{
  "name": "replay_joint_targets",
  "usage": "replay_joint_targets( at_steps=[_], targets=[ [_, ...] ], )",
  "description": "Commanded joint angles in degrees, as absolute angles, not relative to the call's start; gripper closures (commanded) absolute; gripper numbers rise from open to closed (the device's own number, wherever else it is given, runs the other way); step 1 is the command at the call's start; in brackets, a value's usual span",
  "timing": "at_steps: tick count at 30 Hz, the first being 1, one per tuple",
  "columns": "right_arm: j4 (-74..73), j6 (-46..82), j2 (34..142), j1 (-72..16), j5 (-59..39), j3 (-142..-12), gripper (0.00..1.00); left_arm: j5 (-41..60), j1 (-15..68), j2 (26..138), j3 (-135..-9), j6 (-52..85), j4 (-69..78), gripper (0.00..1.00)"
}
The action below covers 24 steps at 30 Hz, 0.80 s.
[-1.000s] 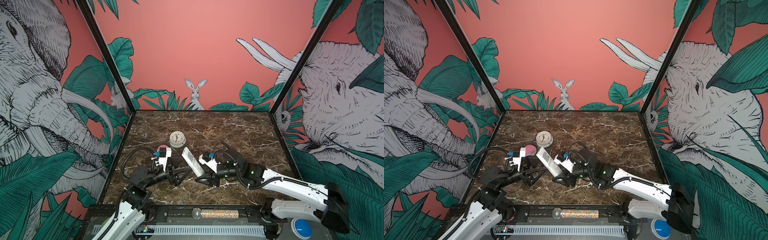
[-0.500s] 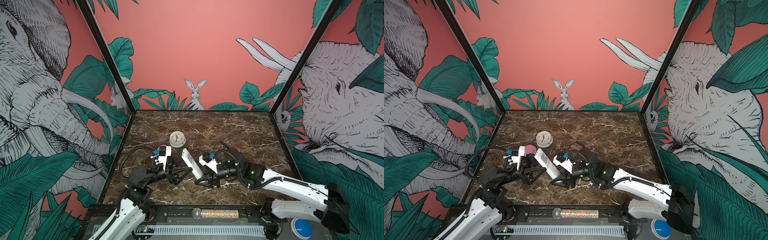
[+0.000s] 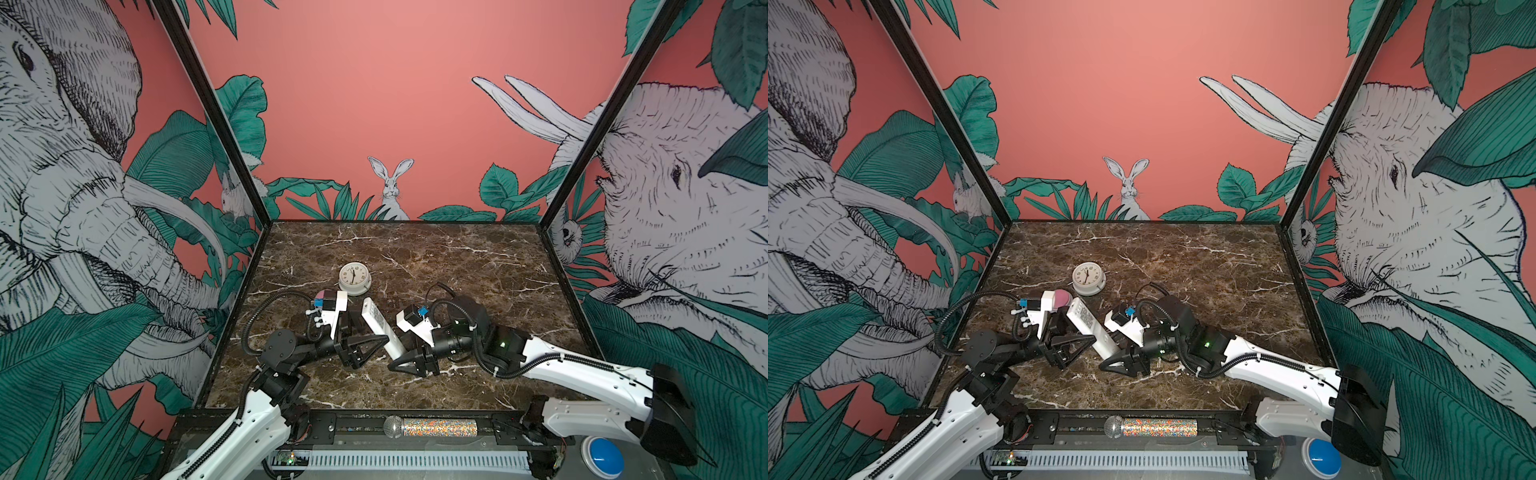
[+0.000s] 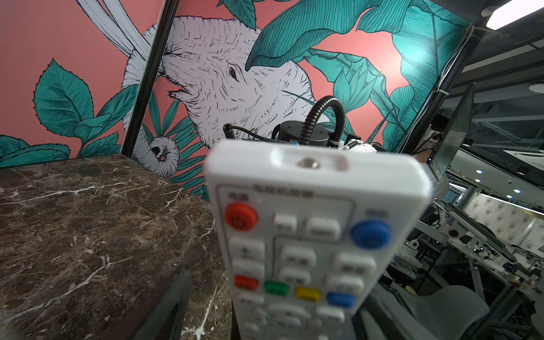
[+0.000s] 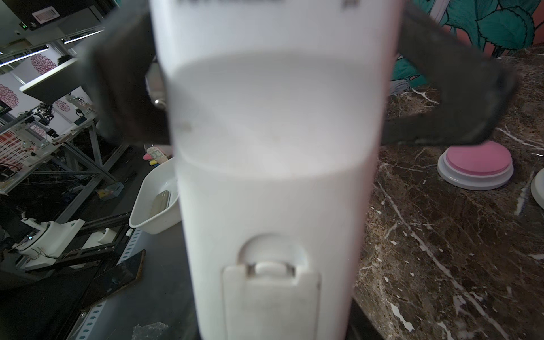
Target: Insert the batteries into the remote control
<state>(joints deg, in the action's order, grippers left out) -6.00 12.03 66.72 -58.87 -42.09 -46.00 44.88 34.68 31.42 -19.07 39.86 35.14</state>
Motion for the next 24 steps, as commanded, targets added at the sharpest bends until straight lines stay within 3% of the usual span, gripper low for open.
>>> replay_joint_targets(
  at_steps=[1,9,16,24],
  targets=[
    [-10.2,12.0,66.6,-58.7,-43.9,-45.8,0.83,44.8,35.3,31.5,-21.0,39.3,37.5,0.22],
    [-10.4,12.2,66.8,-58.7,-44.3,-45.7,0.83,44.6,35.7,31.7,-21.4,39.2,36.8,0.39],
    [-10.7,12.3,66.8,-58.7,-44.4,-45.7,0.83,44.5,35.9,31.8,-21.3,39.1,36.5,0.62],
    [-10.4,12.2,66.6,-58.8,-43.9,-45.8,0.82,43.9,35.9,32.1,-21.4,39.0,36.2,0.81]
  ],
)
